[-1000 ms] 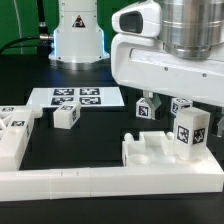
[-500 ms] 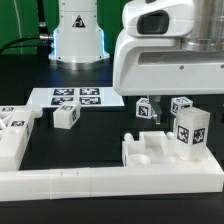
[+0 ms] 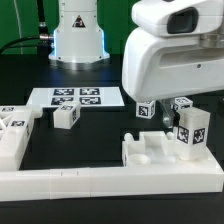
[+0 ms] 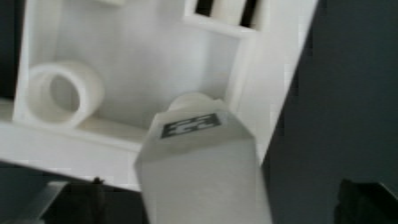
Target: Assemble chair
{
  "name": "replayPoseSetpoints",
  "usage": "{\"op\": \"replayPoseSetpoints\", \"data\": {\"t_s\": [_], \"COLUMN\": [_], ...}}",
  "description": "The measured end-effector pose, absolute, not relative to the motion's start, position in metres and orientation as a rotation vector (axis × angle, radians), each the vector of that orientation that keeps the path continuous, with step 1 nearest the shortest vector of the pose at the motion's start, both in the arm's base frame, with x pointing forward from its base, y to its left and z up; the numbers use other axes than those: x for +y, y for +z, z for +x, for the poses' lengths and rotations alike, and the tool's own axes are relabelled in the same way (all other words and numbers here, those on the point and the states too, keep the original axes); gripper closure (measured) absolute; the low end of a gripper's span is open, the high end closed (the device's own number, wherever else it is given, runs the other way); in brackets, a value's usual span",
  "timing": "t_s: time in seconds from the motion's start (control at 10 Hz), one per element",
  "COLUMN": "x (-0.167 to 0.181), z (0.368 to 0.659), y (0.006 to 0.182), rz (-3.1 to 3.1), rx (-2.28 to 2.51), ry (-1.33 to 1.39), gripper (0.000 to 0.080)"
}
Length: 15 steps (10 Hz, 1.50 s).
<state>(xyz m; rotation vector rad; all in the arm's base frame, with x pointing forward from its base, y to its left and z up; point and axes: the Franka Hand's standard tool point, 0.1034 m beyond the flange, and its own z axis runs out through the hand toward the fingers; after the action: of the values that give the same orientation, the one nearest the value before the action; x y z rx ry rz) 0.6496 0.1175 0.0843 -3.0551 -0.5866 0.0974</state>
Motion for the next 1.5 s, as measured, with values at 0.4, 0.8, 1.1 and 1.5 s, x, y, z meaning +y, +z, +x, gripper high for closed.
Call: {"op": "replayPoseSetpoints", "data": {"t_s": [0.4,0.8,1.1,1.5], "x": [0.1167,0.1161,0.1132,0.1109], "z": [0.6502,0.6502,0.6512,0.6543], "y": [0.0828,0.0825,0.082,0.0814], "rz": [-3.051,-3.068,-3.065,-2.937], "rx": [-0.606,-0.479,0.08,0.858], "ry": [0.092,0.094,0.111,0.146], "gripper": [0.0509,0.0508,0.0508,0.0507]}}
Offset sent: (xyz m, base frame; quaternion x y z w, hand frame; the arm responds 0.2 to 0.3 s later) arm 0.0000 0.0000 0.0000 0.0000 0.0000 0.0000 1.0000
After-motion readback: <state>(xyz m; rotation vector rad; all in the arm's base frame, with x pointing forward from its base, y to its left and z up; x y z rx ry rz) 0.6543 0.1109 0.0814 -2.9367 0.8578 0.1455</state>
